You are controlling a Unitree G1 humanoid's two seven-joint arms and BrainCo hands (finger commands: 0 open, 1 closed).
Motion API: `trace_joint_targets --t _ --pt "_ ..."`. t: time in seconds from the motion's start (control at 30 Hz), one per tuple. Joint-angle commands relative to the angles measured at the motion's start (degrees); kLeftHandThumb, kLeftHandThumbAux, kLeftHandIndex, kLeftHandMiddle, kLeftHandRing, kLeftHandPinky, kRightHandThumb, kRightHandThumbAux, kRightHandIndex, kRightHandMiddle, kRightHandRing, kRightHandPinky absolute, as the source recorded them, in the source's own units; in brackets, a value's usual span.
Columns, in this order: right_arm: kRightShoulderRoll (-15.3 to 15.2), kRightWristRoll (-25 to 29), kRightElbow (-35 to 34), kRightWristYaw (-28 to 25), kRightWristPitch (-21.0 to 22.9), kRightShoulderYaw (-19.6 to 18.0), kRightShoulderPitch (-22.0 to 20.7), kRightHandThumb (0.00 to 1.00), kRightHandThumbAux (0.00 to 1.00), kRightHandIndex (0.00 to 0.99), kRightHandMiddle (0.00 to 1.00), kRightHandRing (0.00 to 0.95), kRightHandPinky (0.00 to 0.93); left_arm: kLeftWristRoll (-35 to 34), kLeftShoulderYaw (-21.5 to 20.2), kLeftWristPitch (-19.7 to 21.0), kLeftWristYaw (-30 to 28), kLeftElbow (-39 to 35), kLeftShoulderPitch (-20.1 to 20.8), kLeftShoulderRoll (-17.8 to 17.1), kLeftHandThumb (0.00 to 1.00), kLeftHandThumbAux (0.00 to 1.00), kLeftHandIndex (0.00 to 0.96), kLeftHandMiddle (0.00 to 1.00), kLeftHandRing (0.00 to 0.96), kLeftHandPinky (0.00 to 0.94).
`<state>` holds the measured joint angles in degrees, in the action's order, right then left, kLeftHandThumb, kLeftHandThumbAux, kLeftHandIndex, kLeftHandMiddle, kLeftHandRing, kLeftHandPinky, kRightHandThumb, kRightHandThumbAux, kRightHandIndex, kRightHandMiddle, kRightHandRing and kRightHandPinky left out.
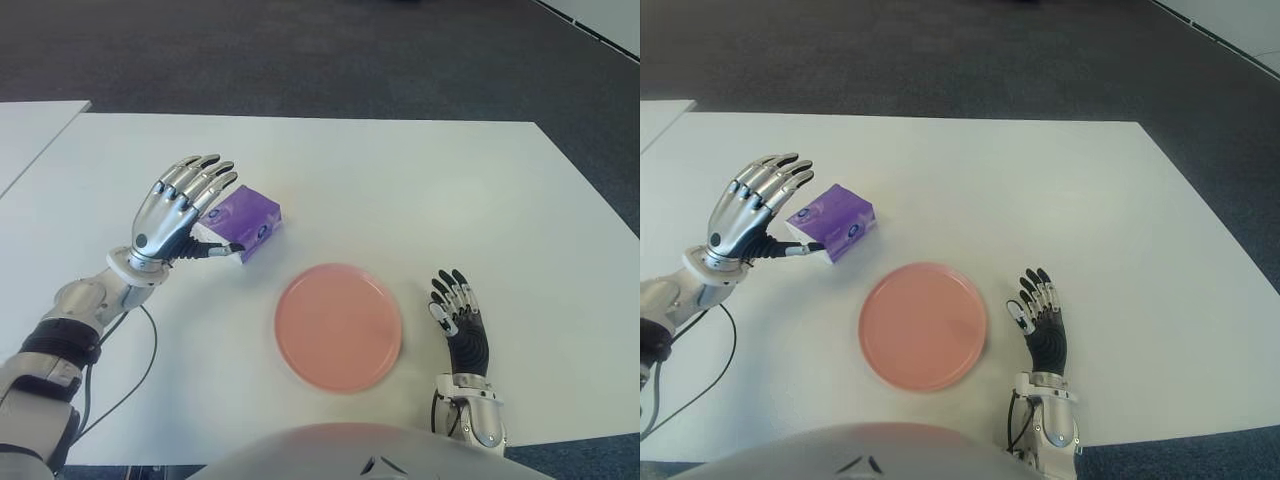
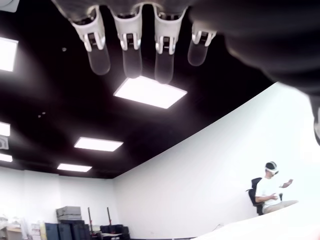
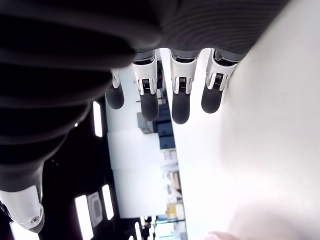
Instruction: Put the tissue paper into the plate.
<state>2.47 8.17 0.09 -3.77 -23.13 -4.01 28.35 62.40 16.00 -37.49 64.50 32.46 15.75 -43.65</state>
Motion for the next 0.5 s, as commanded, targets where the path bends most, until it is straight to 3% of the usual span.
trace_joint_targets --t 0.03,0.5 --pt "0.47 -0.63 8.26 1.55 6.37 -0.74 3.01 0.238 0.616 0.086 0.160 0.142 0.157 -1.96 1.91 0.23 -2.82 3.22 1.43 1.74 0.275 0.350 0.091 0.133 0.121 0.143" --pt "1.12 -0.53 8.72 1.77 4.72 -0.69 2.93 0.271 0.606 0.095 0.177 0.163 0.178 -3.96 4.78 1.56 -4.14 8.37 3.98 4.60 0.278 0.364 0.098 0.125 0.116 0.147"
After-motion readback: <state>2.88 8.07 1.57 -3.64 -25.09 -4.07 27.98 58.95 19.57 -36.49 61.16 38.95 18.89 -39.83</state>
